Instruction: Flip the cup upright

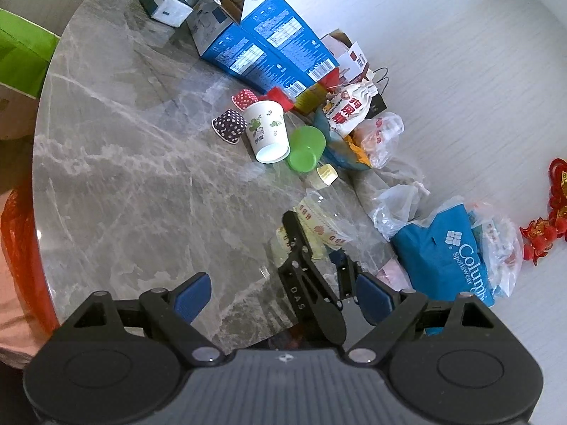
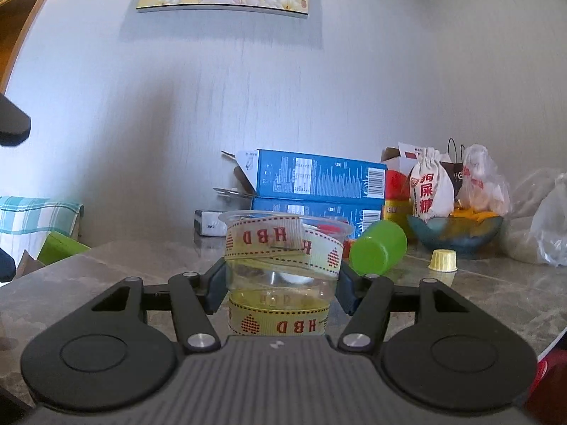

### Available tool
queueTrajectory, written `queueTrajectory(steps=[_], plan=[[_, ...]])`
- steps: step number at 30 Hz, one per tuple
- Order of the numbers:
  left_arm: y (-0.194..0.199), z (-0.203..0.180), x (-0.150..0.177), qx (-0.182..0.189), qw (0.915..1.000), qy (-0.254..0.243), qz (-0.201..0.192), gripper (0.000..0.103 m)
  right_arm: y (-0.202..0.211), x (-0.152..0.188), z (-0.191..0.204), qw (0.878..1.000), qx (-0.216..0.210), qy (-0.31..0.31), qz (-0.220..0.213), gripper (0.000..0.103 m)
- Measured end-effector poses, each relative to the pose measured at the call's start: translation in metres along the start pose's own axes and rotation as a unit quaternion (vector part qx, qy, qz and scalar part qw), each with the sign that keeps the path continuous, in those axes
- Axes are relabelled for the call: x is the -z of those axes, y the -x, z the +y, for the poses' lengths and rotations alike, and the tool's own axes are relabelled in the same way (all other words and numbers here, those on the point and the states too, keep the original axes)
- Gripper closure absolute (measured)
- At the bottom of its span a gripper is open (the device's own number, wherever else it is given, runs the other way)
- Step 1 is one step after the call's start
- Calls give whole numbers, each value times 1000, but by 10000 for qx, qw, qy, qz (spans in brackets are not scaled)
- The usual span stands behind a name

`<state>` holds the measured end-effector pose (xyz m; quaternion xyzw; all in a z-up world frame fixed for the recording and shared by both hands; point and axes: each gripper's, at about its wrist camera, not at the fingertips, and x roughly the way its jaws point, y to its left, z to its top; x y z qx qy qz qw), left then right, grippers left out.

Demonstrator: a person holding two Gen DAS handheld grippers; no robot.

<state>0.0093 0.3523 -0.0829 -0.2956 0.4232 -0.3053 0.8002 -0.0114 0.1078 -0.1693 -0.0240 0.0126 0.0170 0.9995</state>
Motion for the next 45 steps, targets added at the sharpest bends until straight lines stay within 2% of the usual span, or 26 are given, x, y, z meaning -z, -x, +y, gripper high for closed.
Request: queueTrajectory(steps=[5,7,11,13,14,18,20,21,23,25,28,30,32,36,39,45], plan=[[0,-4,3,7,10000,-50,-6,12,2,2,0,9999,58,-77,-37,35],[1,-6,4,12,10000,-71,-24,12,3,3,-1,9999,75,-121,-37,26],[3,-6,6,-62,9999,-113,-101,12,5,3,-3,9997,-14,-233,0,21],[5,-6,7,-101,9997,-134,-166,12,7,1,-4,9996,-47,-278,-29,10],[6,-5,7,-127,9996,-154,-202,12,9,0,-4,9995,-60,-291,-40,8],[12,-7,9,-476,9973,-394,-402,11,22,-11,-10,9993,-24,-370,-53,5],[16,-14,10,-882,9924,-646,-572,10,35,-24,-17,9987,-29,-499,10,1],[19,-21,11,-1182,9869,-849,-701,8,42,-32,-21,9985,-49,-548,37,1],[24,-34,11,-1598,9754,-1197,-931,7,53,-57,-27,9971,-9,-683,325,1],[29,-52,9,-1830,9650,-1529,-1094,6,59,-81,-33,9935,75,-860,737,1],[35,-79,5,-1866,9554,-1981,-1145,6,65,-116,-41,9821,-81,-1203,1444,1],[40,-97,4,-1798,9525,-2176,-1145,6,65,-132,-44,9731,12,-1258,1932,1],[45,-110,3,-1670,9516,-2315,-1138,5,67,-144,-46,9662,51,-1270,2244,1],[47,-137,11,-1438,9481,-2643,-1027,4,79,-160,-49,9673,94,-1131,2269,1],[44,-151,22,-1454,9439,-2789,-1010,4,83,-161,-54,9643,50,-1190,2365,1],[41,-161,40,-1444,9418,-2883,-952,4,94,-161,-57,9605,15,-1171,2524,1]])
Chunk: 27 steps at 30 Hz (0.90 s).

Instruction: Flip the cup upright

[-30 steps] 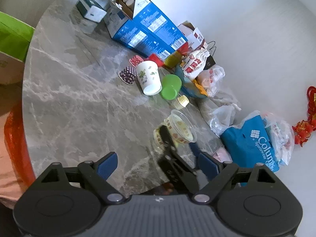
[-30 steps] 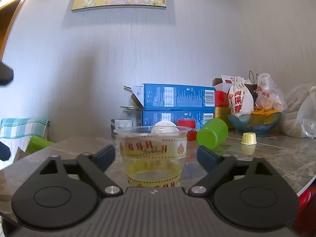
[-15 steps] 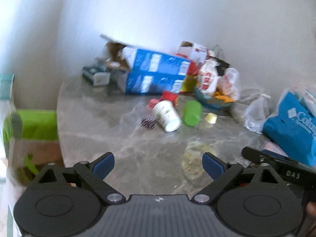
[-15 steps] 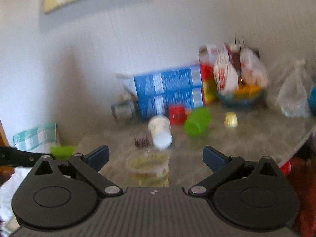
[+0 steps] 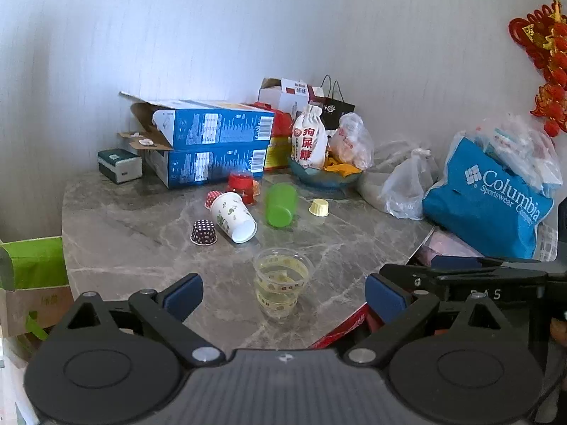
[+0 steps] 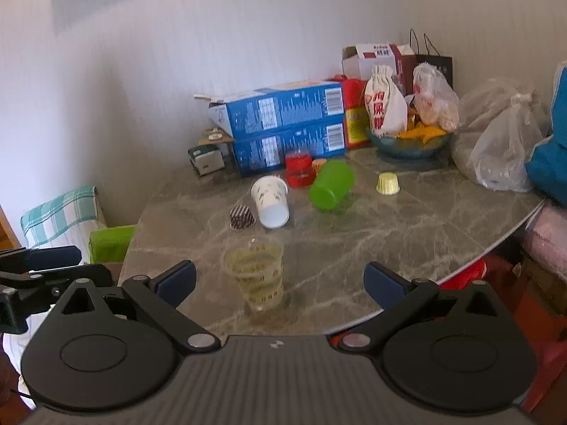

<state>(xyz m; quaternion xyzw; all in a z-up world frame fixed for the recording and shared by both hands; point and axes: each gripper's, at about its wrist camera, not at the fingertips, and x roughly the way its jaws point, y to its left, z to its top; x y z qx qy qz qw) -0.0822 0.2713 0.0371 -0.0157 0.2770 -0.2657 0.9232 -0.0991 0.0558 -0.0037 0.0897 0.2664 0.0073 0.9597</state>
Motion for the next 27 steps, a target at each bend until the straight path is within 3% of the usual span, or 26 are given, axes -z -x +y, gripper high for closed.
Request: queueTrajectory(steps=[27], plan=[[3,-2,-2,-257,9996,-54,77,4,2,4,-2,9999,-39,65,118,1]])
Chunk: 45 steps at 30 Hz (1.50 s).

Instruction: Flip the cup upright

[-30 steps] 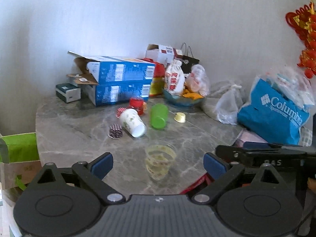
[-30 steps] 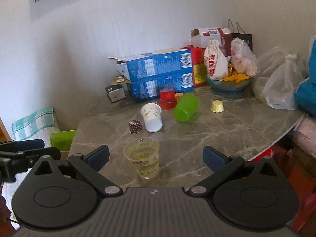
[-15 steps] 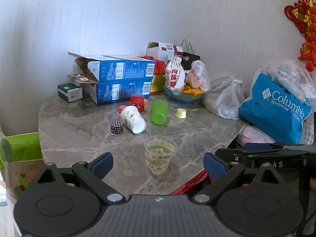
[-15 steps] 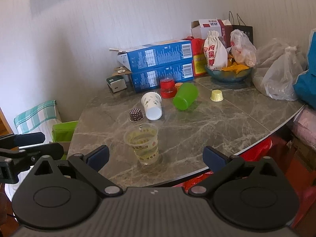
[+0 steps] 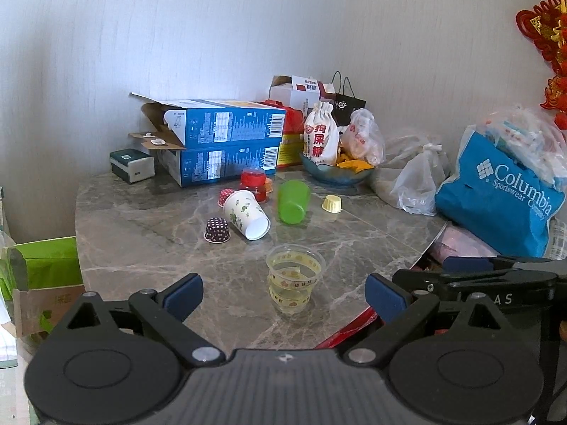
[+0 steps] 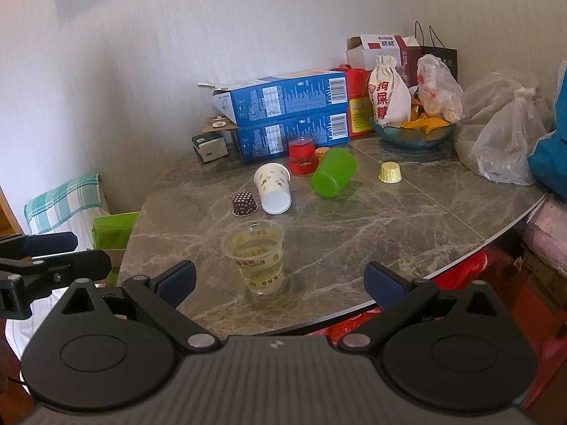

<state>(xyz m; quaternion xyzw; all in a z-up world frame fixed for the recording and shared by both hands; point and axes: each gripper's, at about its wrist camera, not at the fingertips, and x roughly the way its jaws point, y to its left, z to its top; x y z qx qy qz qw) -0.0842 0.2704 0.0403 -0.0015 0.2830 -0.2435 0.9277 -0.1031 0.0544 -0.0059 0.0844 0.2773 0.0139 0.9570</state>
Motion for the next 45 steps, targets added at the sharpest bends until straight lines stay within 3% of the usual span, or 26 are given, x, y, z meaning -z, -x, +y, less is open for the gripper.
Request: queueTrajectory(steps=[45], plan=[[-17,12,-1,-204,9997,56,109,4,-18,-8,-8,9999,-117,-2,117,1]])
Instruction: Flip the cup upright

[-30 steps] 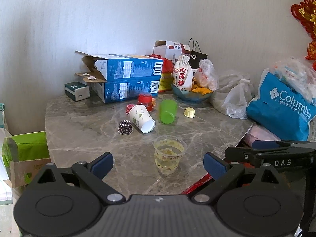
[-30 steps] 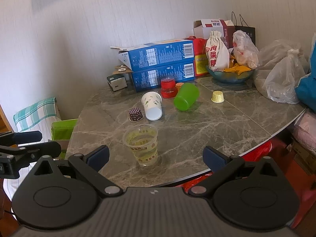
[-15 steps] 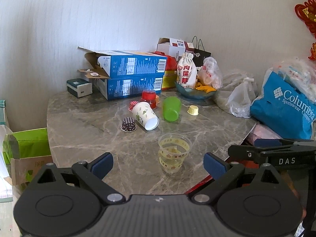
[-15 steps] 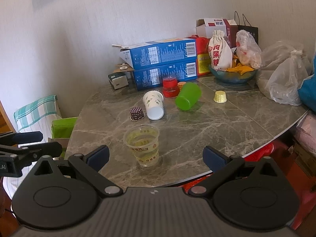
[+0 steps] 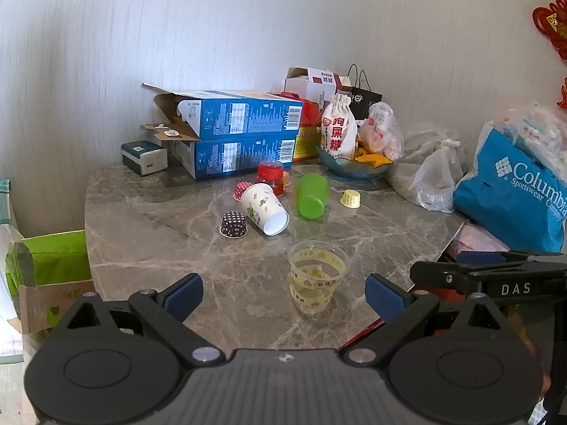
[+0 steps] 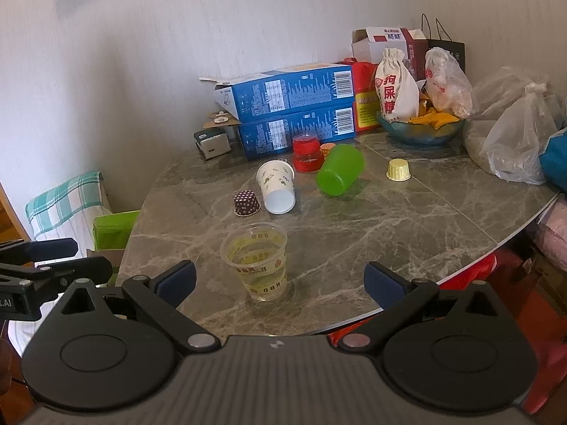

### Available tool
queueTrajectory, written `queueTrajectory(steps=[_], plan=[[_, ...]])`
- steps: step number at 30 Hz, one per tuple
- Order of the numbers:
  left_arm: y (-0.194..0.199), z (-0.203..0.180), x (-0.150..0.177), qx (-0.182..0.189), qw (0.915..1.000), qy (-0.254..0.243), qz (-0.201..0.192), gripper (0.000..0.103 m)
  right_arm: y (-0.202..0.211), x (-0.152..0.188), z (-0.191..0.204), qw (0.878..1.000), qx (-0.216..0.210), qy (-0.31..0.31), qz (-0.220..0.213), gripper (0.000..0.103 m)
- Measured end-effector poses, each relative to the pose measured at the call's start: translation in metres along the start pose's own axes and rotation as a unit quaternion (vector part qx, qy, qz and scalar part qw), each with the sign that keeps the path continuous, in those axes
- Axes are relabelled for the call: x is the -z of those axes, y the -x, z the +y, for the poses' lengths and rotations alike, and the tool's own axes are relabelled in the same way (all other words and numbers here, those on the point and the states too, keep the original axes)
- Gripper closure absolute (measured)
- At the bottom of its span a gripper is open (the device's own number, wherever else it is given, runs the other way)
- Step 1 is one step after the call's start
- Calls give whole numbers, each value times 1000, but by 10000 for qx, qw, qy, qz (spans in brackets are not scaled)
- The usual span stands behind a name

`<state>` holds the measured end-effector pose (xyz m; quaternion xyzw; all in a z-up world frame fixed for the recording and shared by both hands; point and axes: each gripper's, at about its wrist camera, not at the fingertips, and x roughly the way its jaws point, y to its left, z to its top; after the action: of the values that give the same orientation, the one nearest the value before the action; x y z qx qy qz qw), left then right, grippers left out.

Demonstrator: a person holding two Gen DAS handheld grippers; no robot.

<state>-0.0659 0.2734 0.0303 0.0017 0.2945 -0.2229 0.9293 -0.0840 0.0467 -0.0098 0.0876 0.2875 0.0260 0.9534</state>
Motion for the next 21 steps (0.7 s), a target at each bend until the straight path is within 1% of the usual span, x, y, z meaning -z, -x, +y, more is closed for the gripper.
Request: queueTrajectory(steps=[15,21], plan=[[-2,-2,-2,14,10000,-13,1,4,0,-2,-1,10000,32,-11,-10,1],[-3,-2,-2,81,10000,-2,-3,4,-2,-2,-1,10000,40,0,8,1]])
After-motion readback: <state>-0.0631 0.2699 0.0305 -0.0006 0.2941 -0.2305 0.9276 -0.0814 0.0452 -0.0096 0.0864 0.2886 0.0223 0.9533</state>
